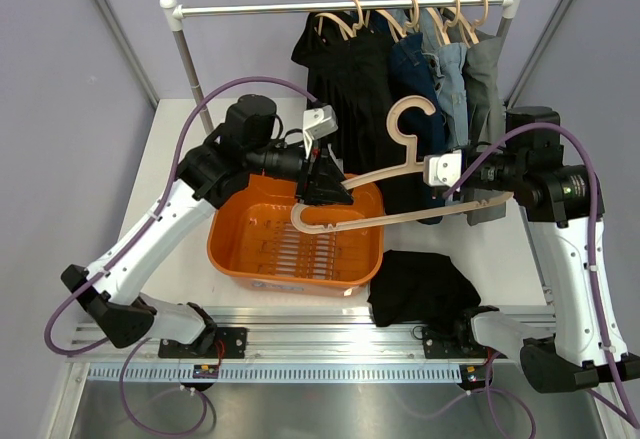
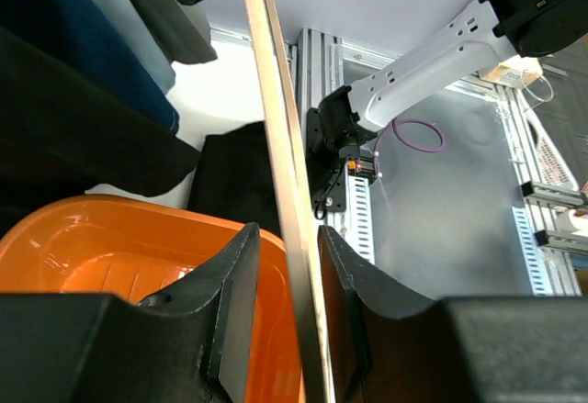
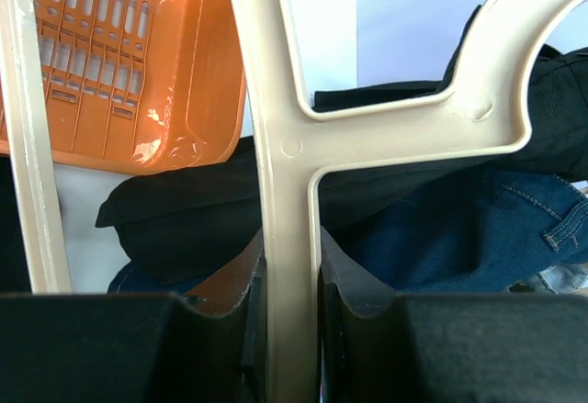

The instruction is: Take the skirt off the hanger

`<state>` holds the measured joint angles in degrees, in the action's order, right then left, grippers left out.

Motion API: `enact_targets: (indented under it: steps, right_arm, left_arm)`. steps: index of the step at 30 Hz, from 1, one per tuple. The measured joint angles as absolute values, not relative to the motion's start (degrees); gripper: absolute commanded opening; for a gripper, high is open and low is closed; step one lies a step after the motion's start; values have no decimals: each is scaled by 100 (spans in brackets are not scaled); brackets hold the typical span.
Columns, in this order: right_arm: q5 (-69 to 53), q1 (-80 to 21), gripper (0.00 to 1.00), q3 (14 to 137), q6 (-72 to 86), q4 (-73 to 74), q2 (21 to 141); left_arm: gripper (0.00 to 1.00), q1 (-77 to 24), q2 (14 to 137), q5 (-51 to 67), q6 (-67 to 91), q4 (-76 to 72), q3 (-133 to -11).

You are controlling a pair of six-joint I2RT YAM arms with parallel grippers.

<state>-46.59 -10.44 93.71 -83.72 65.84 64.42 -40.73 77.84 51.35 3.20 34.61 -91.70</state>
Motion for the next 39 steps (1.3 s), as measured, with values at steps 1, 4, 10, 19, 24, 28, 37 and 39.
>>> enact_targets:
  steps: [1, 4, 10, 19, 24, 28, 37, 39]
  right_arm:
    - [-4661, -1050, 3, 9371, -8364, 6582, 6447]
    - [-4654, -1050, 3, 9371, -8348, 6576, 6462]
    - [-4604, -1063, 13, 9338, -8313, 6578, 6466]
    - [-4681, -1079, 79, 9255, -7767, 6224, 6449]
    - [-4724, -1081, 100, 9351, -7170, 5798, 6436]
    - [-4709, -1081, 99, 9714, -6630, 5492, 6438]
    - [-4040, -757, 99, 11000, -3933, 3621, 6576]
    - [-3817, -676, 99, 11131, -3417, 3183, 6578]
  left_arm:
    - [34, -4082, 7811, 5157, 340, 3461, -9166]
    - [0, -4101, 7850, 5164, 388, 3498, -9164]
    - [0, -4119, 7861, 4877, 279, 3682, -9183]
    - [0, -4021, 7717, 4735, 268, 3787, -9131]
    - [0, -3894, 7295, 4737, 290, 3870, -8930]
    - [0, -3710, 6904, 4731, 287, 4005, -8825]
    - [0, -2644, 6023, 4456, 504, 4005, -8823]
    - [0, -2473, 5819, 4143, 574, 3992, -8823]
